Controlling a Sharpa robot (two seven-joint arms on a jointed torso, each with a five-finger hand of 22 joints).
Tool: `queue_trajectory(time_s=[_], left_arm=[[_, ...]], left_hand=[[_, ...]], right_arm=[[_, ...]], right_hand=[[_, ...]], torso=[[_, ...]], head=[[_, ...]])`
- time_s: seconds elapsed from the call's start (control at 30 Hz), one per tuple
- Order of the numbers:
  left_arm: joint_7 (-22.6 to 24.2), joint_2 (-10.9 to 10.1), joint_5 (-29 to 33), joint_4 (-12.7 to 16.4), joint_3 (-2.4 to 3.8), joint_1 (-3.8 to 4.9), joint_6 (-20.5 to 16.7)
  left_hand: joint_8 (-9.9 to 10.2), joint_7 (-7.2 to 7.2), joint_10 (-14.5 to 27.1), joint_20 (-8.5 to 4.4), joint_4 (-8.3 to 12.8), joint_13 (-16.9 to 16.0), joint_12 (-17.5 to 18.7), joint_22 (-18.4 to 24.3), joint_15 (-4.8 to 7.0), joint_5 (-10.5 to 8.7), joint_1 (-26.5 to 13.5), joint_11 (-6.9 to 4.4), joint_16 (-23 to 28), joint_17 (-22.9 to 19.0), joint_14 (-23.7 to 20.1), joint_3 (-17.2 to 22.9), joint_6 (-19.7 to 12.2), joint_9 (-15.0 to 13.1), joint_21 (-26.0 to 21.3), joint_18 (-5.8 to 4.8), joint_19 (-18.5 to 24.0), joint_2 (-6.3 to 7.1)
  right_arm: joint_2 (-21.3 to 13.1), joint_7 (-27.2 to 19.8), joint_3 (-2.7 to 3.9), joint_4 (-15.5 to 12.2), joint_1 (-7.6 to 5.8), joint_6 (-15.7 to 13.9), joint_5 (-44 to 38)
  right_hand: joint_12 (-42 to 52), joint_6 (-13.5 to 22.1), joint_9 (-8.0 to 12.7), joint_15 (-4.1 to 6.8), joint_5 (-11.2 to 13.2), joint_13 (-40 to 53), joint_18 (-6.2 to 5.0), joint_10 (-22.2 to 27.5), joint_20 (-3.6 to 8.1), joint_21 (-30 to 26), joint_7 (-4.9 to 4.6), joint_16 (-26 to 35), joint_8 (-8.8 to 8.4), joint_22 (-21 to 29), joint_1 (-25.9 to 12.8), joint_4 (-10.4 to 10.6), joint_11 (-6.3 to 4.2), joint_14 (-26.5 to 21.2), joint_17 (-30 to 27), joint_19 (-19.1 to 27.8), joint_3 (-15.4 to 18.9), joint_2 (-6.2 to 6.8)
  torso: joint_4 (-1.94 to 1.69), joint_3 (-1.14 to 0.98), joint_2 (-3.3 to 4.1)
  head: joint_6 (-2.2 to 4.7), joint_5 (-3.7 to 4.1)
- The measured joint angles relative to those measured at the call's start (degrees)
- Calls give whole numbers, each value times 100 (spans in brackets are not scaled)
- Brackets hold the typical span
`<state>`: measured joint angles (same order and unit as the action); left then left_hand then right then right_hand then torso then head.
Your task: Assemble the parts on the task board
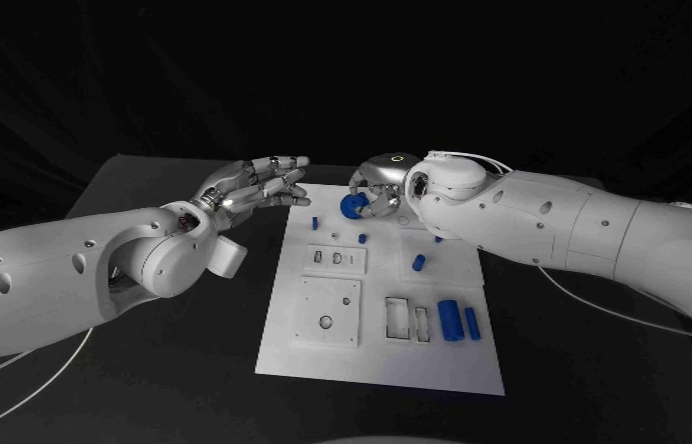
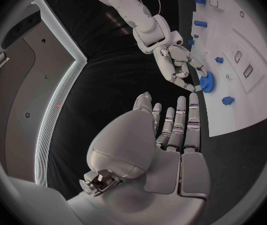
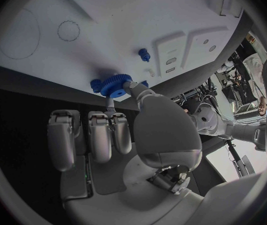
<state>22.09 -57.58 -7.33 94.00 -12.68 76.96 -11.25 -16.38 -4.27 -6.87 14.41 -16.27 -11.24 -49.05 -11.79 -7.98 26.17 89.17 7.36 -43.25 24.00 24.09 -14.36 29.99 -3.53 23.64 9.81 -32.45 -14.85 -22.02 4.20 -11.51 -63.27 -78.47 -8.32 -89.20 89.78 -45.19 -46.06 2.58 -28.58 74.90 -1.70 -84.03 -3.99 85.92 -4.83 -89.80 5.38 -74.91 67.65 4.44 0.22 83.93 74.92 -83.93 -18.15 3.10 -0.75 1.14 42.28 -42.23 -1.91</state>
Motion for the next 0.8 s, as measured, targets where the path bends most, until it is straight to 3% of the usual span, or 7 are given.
queue_trajectory(time_s=[0.1,0.27,0.8], left_arm=[[0,-1,0,1,0,0,-1],[-4,-1,-1,1,0,0,-2],[-8,3,-4,-2,0,0,-4]], left_hand=[[0,0,0,0,0,0,0,0,-20,0,0,0,0,0,20,0,0,0,0,0,0,0],[0,0,0,0,-9,0,0,0,-21,0,0,0,0,0,21,9,0,0,0,0,0,0],[0,0,0,0,-16,-1,0,0,-21,0,0,0,0,1,21,16,0,0,0,0,0,0]], right_arm=[[0,-5,-1,6,12,-12,3],[-4,-9,-11,18,30,-14,6],[-83,-30,-6,-17,26,-7,11]], right_hand=[[0,206,288,-21,33,0,0,0,-14,-41,-5,0,-155,0,-1,7,0,21,0,-14,-39,0],[0,597,798,-21,95,0,-1,0,-22,-41,-18,0,-175,0,-55,-2,0,21,0,-22,-64,54],[0,497,1138,-21,209,4,0,0,-21,-62,-19,0,-188,-4,-62,-16,0,21,-1,-21,-78,61]], torso=[[1,0,0],[3,0,-3],[6,-2,-3]], head=[[-6,-3],[-9,-4],[-1,-3]])
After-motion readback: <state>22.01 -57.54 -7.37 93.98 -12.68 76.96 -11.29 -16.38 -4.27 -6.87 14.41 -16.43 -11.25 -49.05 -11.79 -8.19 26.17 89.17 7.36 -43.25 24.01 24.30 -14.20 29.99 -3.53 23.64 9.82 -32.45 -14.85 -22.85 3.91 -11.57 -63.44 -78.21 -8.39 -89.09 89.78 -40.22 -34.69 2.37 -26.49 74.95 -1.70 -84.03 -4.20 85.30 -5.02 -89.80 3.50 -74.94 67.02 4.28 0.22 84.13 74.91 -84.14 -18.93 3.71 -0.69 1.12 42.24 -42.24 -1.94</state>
